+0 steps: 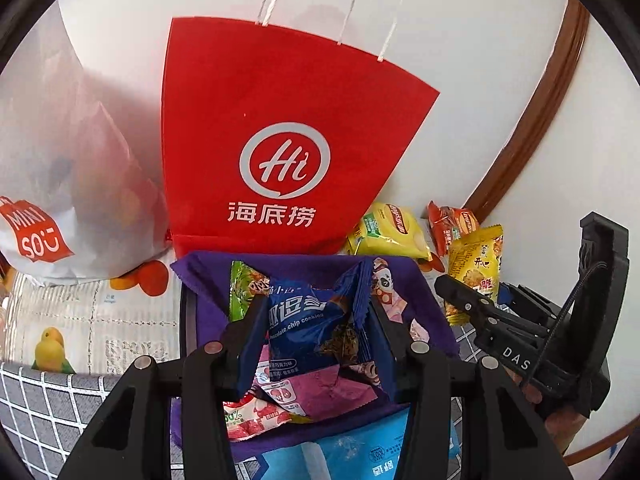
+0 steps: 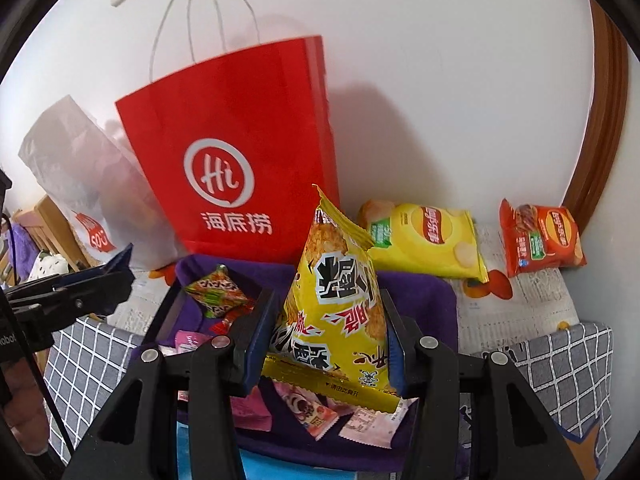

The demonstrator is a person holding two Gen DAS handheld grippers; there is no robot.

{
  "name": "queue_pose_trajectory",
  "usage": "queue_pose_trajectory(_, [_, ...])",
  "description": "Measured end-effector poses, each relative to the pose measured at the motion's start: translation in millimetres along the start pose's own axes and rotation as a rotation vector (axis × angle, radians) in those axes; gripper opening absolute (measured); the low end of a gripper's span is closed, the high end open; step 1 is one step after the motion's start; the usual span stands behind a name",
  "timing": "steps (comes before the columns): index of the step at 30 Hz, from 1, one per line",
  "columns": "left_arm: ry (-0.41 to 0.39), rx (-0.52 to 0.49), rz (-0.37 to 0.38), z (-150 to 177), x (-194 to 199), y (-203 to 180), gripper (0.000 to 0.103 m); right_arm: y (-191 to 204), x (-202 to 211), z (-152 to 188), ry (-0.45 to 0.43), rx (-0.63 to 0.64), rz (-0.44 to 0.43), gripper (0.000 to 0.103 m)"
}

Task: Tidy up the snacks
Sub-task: 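Lower the blue cookie bag and yellow snack bag onto the purple towel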

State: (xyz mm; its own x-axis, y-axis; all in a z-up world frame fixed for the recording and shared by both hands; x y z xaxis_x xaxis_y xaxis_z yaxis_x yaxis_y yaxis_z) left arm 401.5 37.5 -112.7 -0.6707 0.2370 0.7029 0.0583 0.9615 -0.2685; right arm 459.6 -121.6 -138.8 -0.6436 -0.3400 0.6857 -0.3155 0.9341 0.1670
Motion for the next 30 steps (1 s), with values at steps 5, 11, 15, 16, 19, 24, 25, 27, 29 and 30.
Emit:
queue_pose_trajectory(5, [0.018, 0.009, -0.002, 3, -9, 2, 0.046, -12, -4, 3, 0.013, -0.018, 0.019, 0.049])
queue_pose_trajectory(11, [0.024, 0.017, 0.001, 4, -12, 3, 0.046, -19, 3, 0, -0.003, -0.018, 0.037, 0.049])
queue_pose_trajectory(15, [0.024, 0.019, 0.0, 4, -12, 3, 0.046, -23, 7, -1, -0.012, -0.02, 0.047, 0.049])
queue_pose_trajectory(16, [0.024, 0.02, 0.001, 4, -12, 3, 0.046, -24, 8, -2, -0.012, -0.022, 0.048, 0.049])
queue_pose_trajectory(19, [0.024, 0.018, 0.001, 4, -12, 2, 0.046, -28, 8, -2, -0.012, -0.027, 0.053, 0.049])
queue_pose_trajectory(24, [0.026, 0.01, 0.003, 5, -11, 0, 0.046, -27, 8, -2, -0.007, -0.024, 0.053, 0.049])
queue_pose_trajectory(25, [0.026, 0.009, 0.004, 5, -11, 0, 0.046, -26, 7, -1, -0.006, -0.022, 0.053, 0.049])
queue_pose_trajectory(27, [0.026, 0.007, 0.005, 5, -11, -1, 0.046, -25, 6, -1, -0.005, -0.017, 0.053, 0.049])
queue_pose_trajectory(29, [0.026, 0.005, 0.005, 5, -11, -1, 0.046, -25, 6, -1, -0.002, -0.013, 0.053, 0.049])
queue_pose_trajectory(30, [0.026, 0.006, 0.005, 5, -10, -1, 0.046, -24, 5, 0, -0.001, -0.012, 0.053, 0.049])
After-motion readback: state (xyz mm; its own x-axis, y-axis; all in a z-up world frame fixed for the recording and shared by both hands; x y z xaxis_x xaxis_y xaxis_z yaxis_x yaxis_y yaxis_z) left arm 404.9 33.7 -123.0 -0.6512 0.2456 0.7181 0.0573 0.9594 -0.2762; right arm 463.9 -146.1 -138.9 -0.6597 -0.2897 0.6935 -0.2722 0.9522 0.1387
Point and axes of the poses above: each gripper's, at about its wrist camera, not at the fingertips, and x roughly against the way its jaws point, y to its left, z to its underside, the point moved 10 cm from there along -x, roughly the way its jaws point, and after that the axes turned 4 degrees about -z, right-handed, at the moved point
